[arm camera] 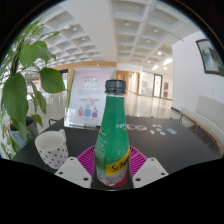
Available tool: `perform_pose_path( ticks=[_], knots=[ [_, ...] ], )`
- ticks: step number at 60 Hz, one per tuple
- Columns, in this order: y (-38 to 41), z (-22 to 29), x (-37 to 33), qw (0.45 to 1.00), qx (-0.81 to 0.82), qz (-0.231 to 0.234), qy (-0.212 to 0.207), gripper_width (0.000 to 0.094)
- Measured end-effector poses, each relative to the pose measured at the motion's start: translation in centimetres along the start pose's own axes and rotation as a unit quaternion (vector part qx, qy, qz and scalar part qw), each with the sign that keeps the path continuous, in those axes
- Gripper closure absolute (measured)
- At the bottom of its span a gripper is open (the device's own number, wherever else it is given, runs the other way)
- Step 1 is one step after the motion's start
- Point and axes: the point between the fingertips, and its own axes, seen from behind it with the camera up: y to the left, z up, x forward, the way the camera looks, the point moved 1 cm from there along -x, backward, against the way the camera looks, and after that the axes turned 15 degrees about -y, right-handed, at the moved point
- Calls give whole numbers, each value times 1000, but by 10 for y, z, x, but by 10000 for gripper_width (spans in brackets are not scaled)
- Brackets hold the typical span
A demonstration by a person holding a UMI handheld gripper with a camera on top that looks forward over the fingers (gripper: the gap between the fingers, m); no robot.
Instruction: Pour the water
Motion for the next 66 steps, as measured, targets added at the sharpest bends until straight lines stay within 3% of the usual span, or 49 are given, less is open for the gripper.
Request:
perform_pose_path(
  ticks=[6,14,20,22,34,50,66],
  knots=[
    [-8,-3,-7,1000,4,1,-26,512],
    [-4,-4,-1,1000,13,-3,-16,361],
    [-3,-14,-10,999,22,3,28,64],
    [-6,-13,-17,999,26,1,33,96],
    [-9,11,-83,999,18,-10,44,78],
    [-9,32,-227,997,17,-30,65,80],
    [-2,44,-330,998,-2,-36,54,79]
  ],
)
